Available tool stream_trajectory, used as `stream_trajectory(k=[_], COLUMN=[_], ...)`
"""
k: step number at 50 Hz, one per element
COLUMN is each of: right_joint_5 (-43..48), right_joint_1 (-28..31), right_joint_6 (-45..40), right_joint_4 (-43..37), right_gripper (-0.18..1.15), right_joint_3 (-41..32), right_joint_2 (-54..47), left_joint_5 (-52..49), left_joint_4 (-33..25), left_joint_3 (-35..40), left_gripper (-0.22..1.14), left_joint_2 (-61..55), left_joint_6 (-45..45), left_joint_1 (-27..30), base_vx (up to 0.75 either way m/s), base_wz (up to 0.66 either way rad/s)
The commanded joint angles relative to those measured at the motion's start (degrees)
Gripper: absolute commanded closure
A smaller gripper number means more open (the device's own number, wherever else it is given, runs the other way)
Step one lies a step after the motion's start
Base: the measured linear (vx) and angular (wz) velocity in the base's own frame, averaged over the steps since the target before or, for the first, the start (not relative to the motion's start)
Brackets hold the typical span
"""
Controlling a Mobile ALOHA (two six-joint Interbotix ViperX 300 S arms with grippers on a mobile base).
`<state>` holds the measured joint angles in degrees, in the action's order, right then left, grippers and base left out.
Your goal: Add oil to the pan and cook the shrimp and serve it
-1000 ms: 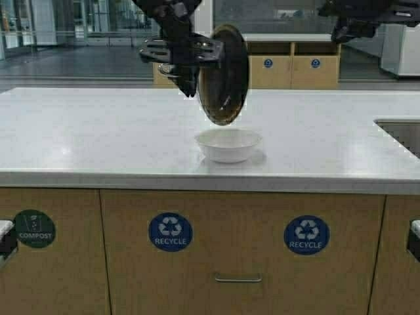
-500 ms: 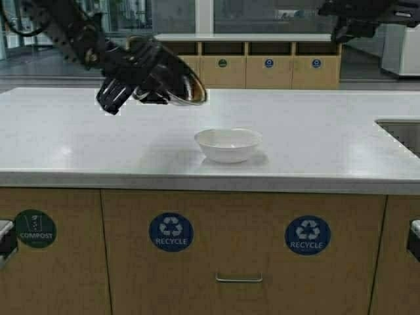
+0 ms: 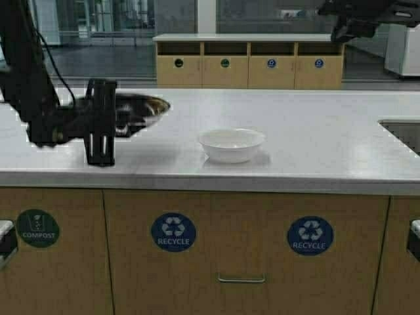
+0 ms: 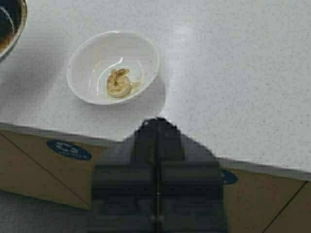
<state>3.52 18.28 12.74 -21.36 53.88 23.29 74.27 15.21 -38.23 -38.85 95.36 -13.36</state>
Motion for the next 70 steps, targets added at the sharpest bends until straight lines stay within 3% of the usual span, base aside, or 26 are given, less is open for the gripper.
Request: stream_trajectory(k=[1, 20, 70], right_joint_5=[0.44, 0.44, 0.44], right_joint_1=[0.09, 0.09, 0.09], right_joint_6=[0.0, 0.09, 0.09], right_joint_4=[-0.09, 0.0, -0.09], right_gripper=[0.92, 0.92, 0.92], right_joint_3=[-0.7, -0.7, -0.79], right_joint_2=[0.53, 0.53, 0.26], left_joint_5=[4.92, 5.36, 4.92], left_joint_4=[-0.09, 0.62, 4.39], left_joint_3=[2.55, 5.89, 8.44], left_gripper=[0.88, 0.88, 0.83], left_joint_2=[-1.49, -7.29, -9.84], left_joint_6=[0.35, 0.62, 2.72], left_joint_1=[0.0, 0.0, 0.0], base_vx=[0.0, 0.0, 0.0], base_wz=[0.0, 0.0, 0.0])
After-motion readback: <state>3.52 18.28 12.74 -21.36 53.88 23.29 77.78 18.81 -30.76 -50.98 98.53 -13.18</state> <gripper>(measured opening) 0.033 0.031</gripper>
